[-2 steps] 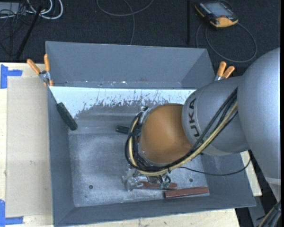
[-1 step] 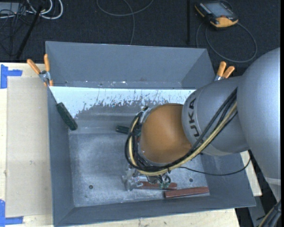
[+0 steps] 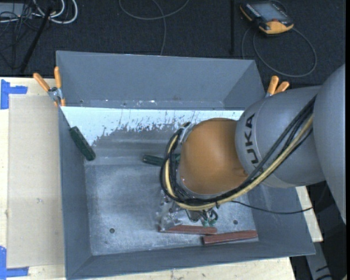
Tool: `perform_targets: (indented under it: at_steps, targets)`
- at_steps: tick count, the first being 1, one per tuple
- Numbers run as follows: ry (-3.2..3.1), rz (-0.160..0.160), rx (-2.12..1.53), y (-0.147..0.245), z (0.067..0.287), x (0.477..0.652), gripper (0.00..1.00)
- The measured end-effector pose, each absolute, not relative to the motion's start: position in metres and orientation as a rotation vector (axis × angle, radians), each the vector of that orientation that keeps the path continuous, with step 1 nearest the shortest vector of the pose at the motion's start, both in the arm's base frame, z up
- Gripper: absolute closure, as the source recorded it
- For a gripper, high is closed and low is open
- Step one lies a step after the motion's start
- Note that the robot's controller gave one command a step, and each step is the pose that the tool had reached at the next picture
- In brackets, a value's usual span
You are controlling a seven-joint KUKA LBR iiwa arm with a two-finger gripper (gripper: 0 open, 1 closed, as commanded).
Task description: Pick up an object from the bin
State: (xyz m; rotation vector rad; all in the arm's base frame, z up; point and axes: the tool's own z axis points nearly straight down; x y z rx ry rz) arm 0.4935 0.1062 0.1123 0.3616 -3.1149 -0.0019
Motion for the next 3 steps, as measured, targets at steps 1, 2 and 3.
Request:
perform_targets:
  at_steps: [1,2,3]
  targets:
    - [-3.123,-0.001,0.321,0.104,0.136,0.503,0.0]
    - [-3.123,-0.001,0.319,0.104,0.137,0.503,0.0]
    - [-3.068,-0.006,0.712,0.062,0.075,0.567,1.0]
